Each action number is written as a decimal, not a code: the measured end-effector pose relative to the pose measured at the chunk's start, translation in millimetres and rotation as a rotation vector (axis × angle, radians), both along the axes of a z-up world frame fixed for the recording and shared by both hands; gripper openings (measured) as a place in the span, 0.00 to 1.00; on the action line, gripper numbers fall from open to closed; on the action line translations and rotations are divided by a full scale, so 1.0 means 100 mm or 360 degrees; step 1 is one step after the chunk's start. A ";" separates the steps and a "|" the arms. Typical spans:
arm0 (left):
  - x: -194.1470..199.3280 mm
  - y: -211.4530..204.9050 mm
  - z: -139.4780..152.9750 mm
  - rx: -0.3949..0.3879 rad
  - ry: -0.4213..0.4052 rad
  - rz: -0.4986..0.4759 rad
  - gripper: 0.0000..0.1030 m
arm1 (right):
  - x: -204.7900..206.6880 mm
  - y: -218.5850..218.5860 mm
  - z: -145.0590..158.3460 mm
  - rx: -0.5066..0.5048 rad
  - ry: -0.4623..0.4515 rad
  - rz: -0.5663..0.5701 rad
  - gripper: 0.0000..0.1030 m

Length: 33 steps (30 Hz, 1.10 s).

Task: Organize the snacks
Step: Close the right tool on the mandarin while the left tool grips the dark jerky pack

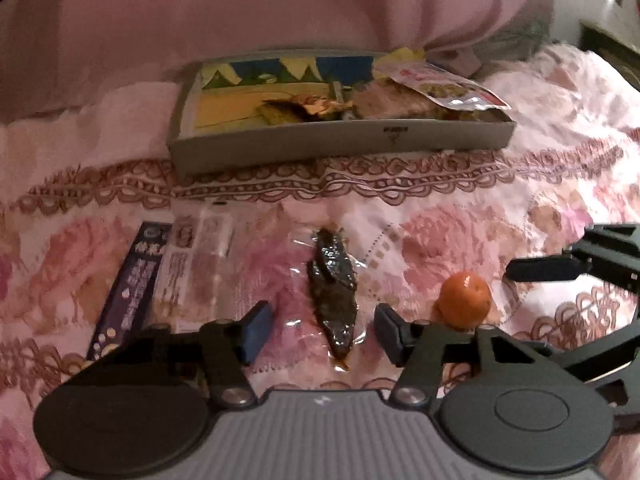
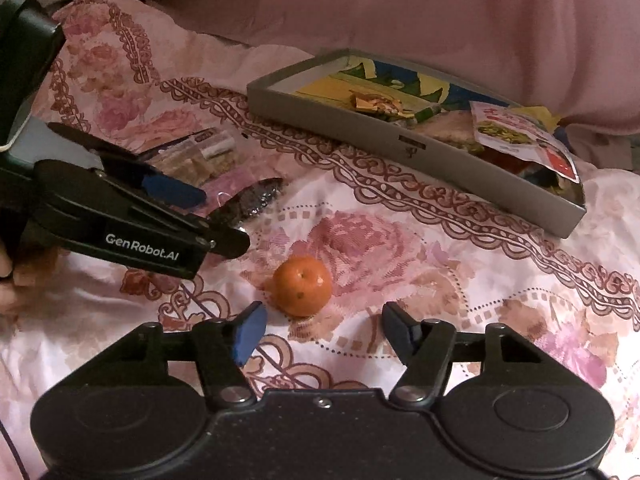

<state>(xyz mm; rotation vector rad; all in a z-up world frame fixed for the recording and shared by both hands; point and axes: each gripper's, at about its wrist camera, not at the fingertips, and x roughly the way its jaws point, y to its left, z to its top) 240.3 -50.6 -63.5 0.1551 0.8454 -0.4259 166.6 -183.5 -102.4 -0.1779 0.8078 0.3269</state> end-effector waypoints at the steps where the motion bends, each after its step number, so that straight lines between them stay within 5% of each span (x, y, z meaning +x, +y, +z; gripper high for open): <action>1: 0.00 0.00 0.00 0.0000 -0.0005 -0.0005 0.59 | 0.01 0.00 0.00 0.0001 -0.0001 0.0003 0.65; 12: 0.01 -0.01 -0.01 0.0027 -0.0042 -0.0015 0.49 | 0.06 0.08 -0.05 -0.0018 -0.0046 0.0047 0.63; 22: -0.02 0.00 0.04 -0.0016 -0.0055 -0.0006 0.48 | 0.06 0.13 -0.04 0.0007 -0.0032 0.0083 0.35; 33: -0.07 -0.02 0.12 -0.0075 -0.0071 -0.0030 0.47 | 0.08 0.06 0.05 0.0014 -0.0074 -0.0009 0.35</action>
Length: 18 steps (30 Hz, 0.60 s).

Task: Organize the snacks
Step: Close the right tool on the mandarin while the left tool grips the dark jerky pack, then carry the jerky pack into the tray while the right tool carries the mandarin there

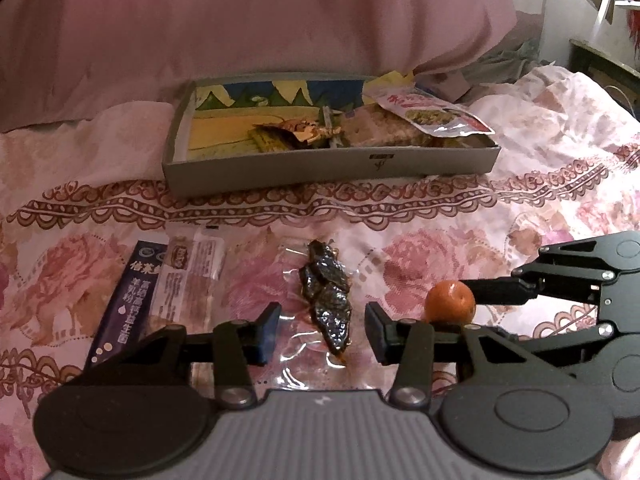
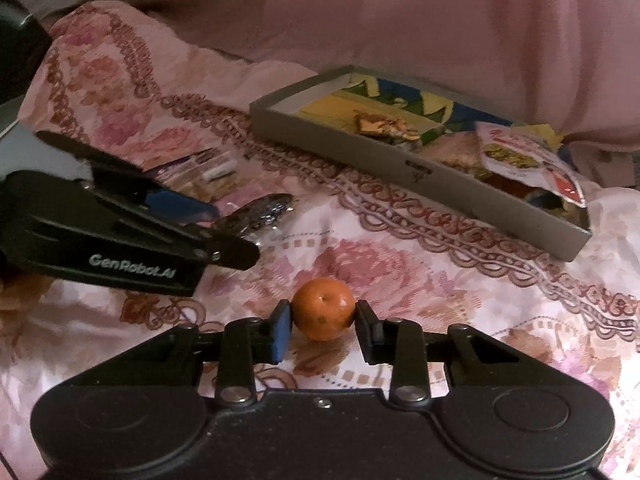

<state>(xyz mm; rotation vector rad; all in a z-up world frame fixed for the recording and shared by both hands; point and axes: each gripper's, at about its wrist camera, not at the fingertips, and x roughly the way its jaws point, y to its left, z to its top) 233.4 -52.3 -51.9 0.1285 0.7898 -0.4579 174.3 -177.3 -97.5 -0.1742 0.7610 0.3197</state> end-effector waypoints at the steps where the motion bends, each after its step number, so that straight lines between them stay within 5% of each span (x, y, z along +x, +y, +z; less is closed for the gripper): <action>1: 0.00 0.00 0.01 -0.0006 -0.0003 0.0004 0.47 | 0.00 -0.01 0.01 -0.0005 -0.0012 -0.0011 0.35; 18: 0.04 0.19 0.28 -0.0226 -0.0167 0.0173 0.48 | 0.06 -0.14 0.16 0.0024 -0.0211 -0.0137 0.35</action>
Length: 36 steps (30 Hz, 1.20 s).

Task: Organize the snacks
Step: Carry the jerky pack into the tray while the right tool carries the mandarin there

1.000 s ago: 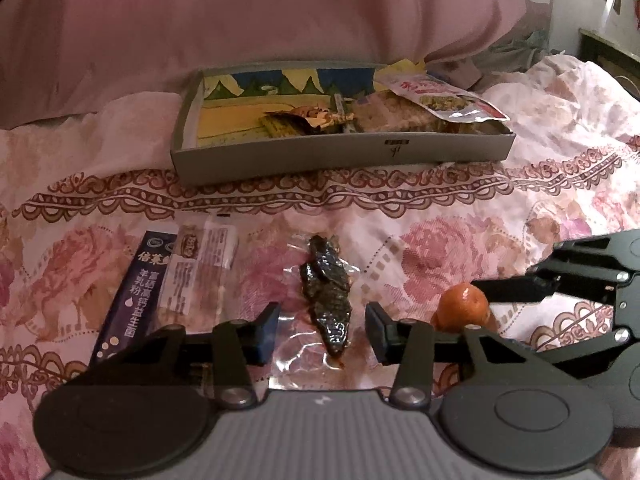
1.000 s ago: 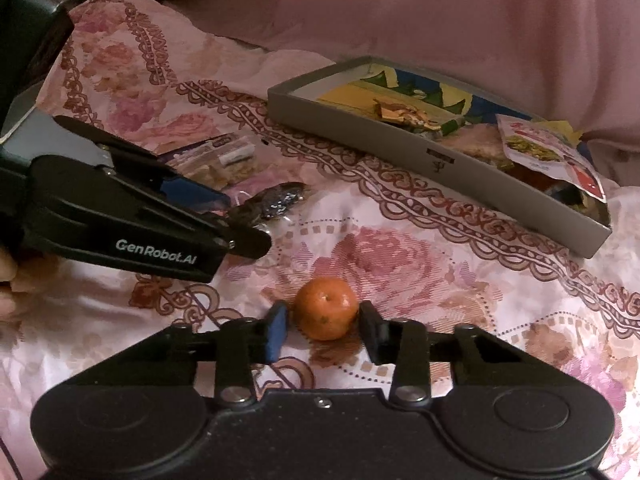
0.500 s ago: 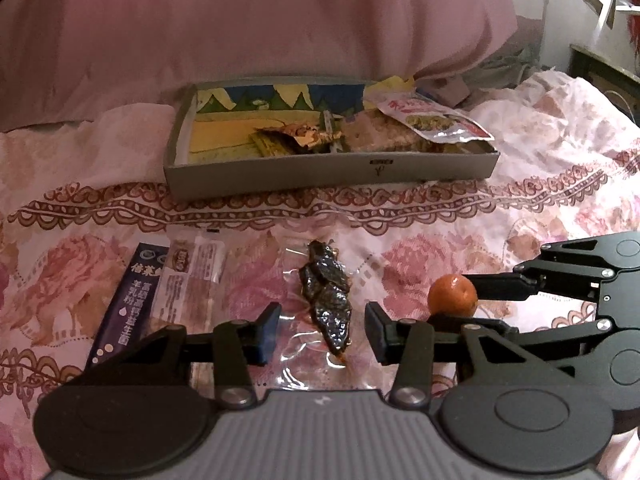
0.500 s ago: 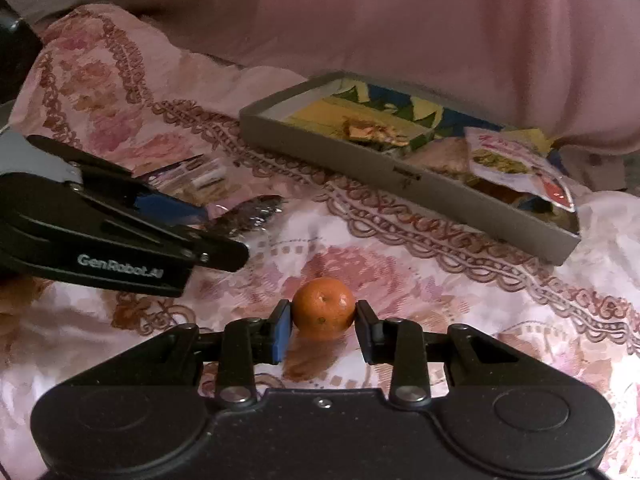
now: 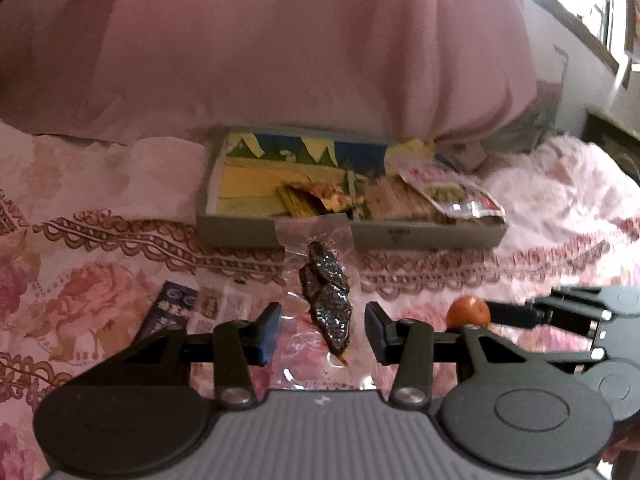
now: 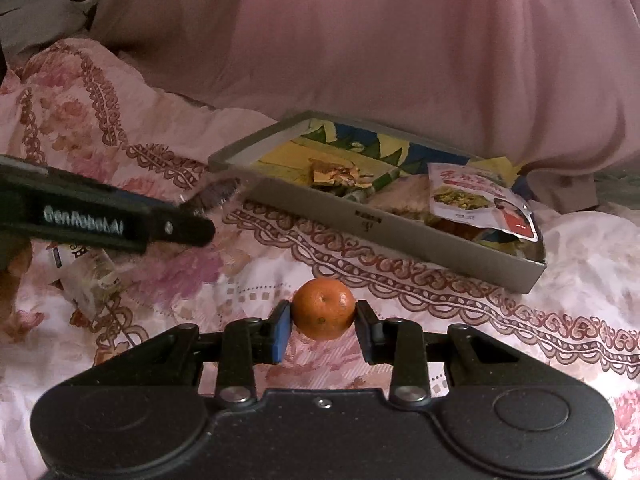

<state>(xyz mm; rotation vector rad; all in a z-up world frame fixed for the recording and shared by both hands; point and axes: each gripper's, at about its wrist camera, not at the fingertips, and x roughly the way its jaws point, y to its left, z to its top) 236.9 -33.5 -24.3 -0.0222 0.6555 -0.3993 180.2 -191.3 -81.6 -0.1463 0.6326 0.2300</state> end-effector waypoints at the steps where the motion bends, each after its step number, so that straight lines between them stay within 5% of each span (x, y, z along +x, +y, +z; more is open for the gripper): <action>1: 0.00 0.02 0.02 -0.0014 -0.0010 0.0010 0.48 | 0.01 0.00 0.01 0.0000 -0.0008 -0.0004 0.35; 14: 0.75 0.06 0.34 -0.0136 -0.0247 0.0221 0.48 | 0.53 0.05 0.26 0.0052 -0.0274 -0.0099 0.35; 20: 1.09 0.08 0.18 -0.0193 -0.0299 0.0315 0.48 | 0.85 -0.03 0.18 0.0068 -0.0268 -0.0127 0.35; 36: 1.30 -0.05 -0.07 -0.0063 -0.0267 0.0271 0.48 | 1.24 0.13 -0.05 0.0036 -0.0182 -0.0145 0.35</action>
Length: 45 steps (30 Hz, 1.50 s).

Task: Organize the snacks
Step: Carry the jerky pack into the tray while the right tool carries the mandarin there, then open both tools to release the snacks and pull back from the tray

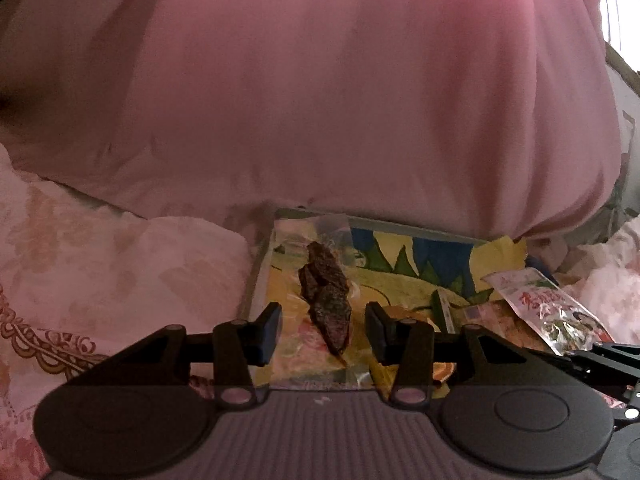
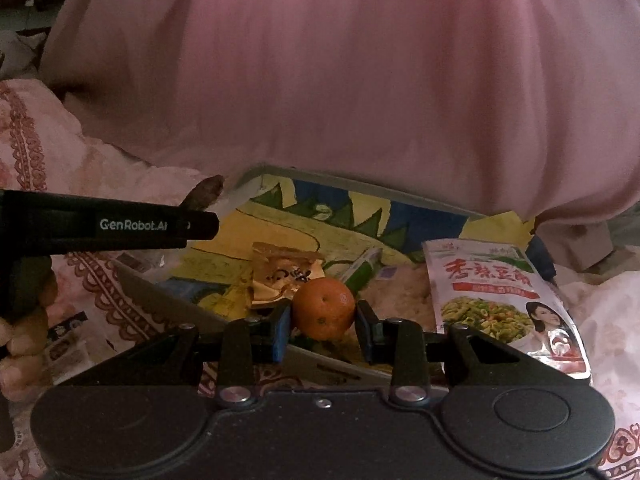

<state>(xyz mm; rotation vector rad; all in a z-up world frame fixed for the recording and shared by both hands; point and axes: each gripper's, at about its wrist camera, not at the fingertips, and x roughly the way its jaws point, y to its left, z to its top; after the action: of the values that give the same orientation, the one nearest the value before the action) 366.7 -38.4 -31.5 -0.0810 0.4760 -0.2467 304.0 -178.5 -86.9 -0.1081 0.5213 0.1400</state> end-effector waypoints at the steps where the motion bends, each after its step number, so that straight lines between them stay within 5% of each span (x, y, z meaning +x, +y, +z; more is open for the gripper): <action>1: 0.00 -0.01 -0.01 0.0010 0.0005 -0.0004 0.48 | 0.00 0.01 0.00 0.0000 -0.0001 -0.0004 0.35; 15: 0.04 -0.07 -0.13 0.0051 0.0134 -0.0027 0.48 | -0.01 -0.01 0.02 0.0019 0.0029 -0.0025 0.41; 21: 0.03 0.01 -0.08 -0.0064 0.0164 -0.0005 0.57 | -0.12 -0.05 0.11 0.0030 -0.0005 -0.0065 0.52; 28: -0.17 0.09 0.20 -0.0144 0.0063 0.0075 0.84 | -0.31 -0.15 0.41 0.0081 -0.0097 -0.0165 0.68; 35: -0.53 0.24 0.52 -0.0165 -0.0073 0.0192 0.97 | -0.59 -0.27 0.76 0.0149 -0.0222 -0.0230 0.91; 38: -0.72 0.26 0.65 -0.0119 -0.0141 0.0199 0.99 | -0.77 -0.31 0.90 0.0172 -0.0281 -0.0242 0.99; 45: -1.27 0.33 0.86 -0.0082 -0.0233 0.0247 1.00 | -1.21 -0.35 1.16 0.0232 -0.0363 -0.0289 0.99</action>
<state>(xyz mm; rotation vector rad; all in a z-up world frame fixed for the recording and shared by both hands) 239.3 -5.5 54.5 -0.1485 0.3157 -0.1113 182.7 -213.2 29.3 0.0656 0.2899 -0.0126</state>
